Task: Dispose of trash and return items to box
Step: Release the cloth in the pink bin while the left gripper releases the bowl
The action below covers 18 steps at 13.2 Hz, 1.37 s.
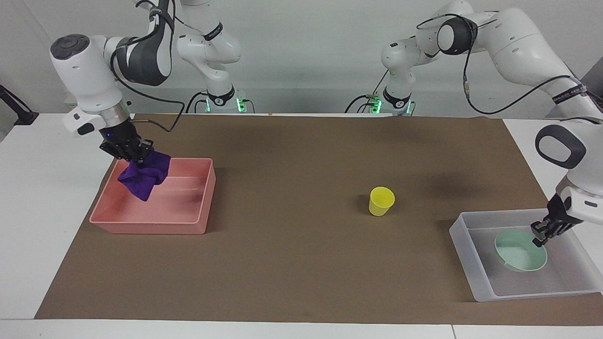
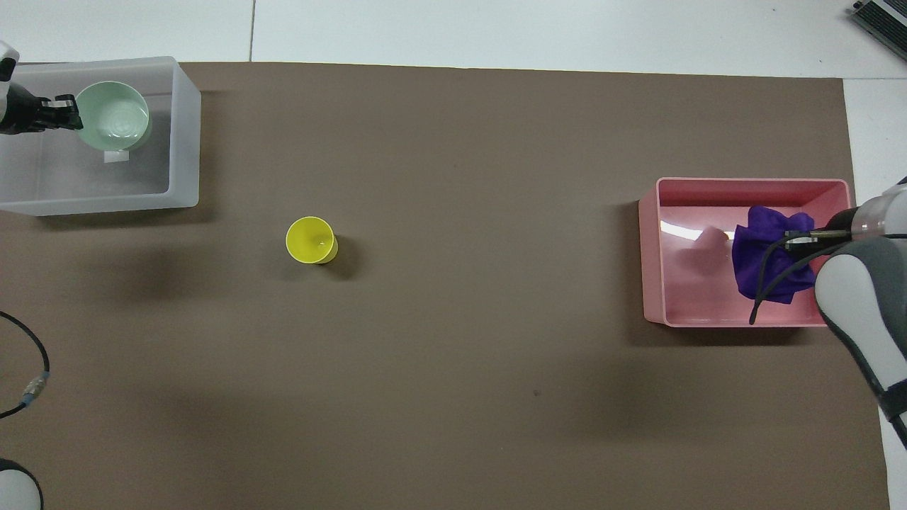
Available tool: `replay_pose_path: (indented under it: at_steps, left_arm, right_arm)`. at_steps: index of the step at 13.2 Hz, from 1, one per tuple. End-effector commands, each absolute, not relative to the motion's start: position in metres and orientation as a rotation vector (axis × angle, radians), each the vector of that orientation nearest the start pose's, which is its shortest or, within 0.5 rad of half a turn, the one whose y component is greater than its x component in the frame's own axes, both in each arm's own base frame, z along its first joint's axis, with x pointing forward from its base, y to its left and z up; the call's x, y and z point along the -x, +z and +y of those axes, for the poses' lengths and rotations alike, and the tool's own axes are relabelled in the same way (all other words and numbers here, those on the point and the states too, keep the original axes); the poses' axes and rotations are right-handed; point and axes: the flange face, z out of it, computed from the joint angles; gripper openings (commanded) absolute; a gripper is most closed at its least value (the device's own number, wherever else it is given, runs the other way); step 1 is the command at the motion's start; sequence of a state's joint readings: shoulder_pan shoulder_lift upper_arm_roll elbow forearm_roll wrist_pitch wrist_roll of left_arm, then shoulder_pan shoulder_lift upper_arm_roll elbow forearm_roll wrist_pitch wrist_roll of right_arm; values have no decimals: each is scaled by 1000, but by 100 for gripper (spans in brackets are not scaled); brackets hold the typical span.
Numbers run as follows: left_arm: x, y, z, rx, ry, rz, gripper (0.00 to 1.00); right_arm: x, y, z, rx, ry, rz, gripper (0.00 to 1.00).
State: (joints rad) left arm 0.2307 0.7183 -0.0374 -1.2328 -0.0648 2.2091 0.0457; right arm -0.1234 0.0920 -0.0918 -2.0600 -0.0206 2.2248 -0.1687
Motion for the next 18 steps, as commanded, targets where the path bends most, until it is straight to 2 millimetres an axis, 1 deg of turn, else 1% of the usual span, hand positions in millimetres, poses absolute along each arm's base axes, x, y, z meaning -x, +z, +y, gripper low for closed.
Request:
replay_pose_path:
  at_steps: [1, 2, 3, 4, 5, 6, 7, 8, 9, 10, 11, 13, 14, 15, 17, 18]
  left_arm:
    - [-750, 347, 154, 3136, -442, -269, 0]
    - [-746, 343, 153, 3142, -409, -238, 0]
    - [-745, 344, 153, 3148, -383, -217, 0]
    - [-742, 343, 154, 3161, -335, -208, 0]
    - [-742, 344, 151, 3161, -327, -186, 42]
    - [-742, 351, 146, 3159, -333, -164, 59]
    - [-742, 363, 143, 3157, -350, -133, 82]
    - [-740, 379, 137, 3153, -372, -91, 100]
    - [-739, 396, 130, 3150, -396, -71, 100]
    - [-733, 411, 113, 3154, -389, -34, 100]
    - [-722, 427, 98, 3152, -394, -6, 100]
    - [-691, 451, 58, 3157, -375, 61, 100]
    - [-671, 458, 42, 3159, -359, 89, 100]
    - [-652, 465, 21, 3165, -348, 93, 100]
    - [-622, 464, -35, 3186, -300, 69, 100]
    - [-614, 461, -55, 3194, -284, 37, 100]
  right_arm:
    - [-544, 371, -113, 3165, -150, 61, 0]
    - [-545, 363, -109, 3156, -160, 85, 0]
    - [-545, 357, -109, 3153, -151, 101, 0]
    - [-547, 354, -105, 3148, -144, 122, 0]
    - [-547, 351, -100, 3144, -135, 145, 0]
    - [-547, 345, -100, 3143, -126, 154, 0]
    - [-550, 344, -95, 3142, -157, 161, 1]
    - [-552, 344, -88, 3140, -172, 175, 30]
    - [-553, 344, -85, 3139, -172, 180, 92]
    - [-556, 347, -79, 3140, -181, 156, 100]
    - [-558, 351, -78, 3141, -186, 154, 100]
    - [-564, 372, -72, 3140, -198, 140, 100]
    - [-567, 383, -70, 3138, -193, 137, 100]
    - [-568, 395, -65, 3133, -189, 165, 100]
    - [-567, 419, -36, 3125, -214, 238, 100]
    - [-565, 431, -31, 3118, -233, 260, 100]
